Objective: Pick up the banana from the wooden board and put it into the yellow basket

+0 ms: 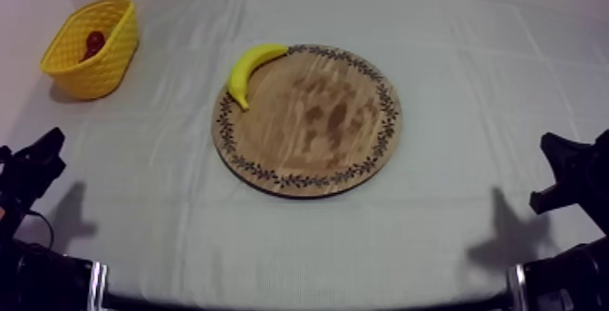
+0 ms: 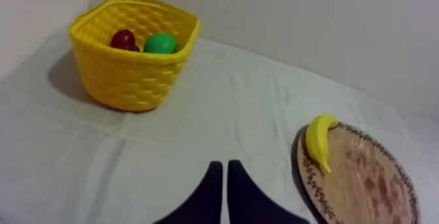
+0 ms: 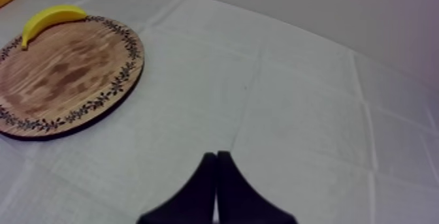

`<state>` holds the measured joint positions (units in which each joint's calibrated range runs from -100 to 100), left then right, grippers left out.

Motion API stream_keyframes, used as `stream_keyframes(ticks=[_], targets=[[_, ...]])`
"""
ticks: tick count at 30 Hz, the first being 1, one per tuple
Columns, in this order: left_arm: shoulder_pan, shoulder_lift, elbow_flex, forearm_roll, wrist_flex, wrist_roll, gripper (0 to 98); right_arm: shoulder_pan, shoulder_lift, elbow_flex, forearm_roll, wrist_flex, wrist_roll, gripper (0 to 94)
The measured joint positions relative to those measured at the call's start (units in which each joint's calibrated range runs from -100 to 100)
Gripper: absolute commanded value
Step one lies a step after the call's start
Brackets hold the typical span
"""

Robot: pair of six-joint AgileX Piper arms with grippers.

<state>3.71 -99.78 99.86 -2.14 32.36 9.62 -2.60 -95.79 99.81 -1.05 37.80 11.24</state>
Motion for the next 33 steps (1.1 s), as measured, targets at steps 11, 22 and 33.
stream_keyframes(ticks=[11,22,33], targets=[[4.02,13.20,-15.87,-2.62,3.71,-3.26,0.0,0.00,0.00,0.00,0.00,0.01,0.00,0.2],[4.51,40.14,-45.42,1.26,18.51,-11.79,0.0,0.00,0.00,0.00,0.00,0.01,0.00,0.2],[6.39,69.97,-74.56,3.70,33.68,-22.22,0.7,0.00,0.00,0.00,0.00,0.01,0.00,0.2]])
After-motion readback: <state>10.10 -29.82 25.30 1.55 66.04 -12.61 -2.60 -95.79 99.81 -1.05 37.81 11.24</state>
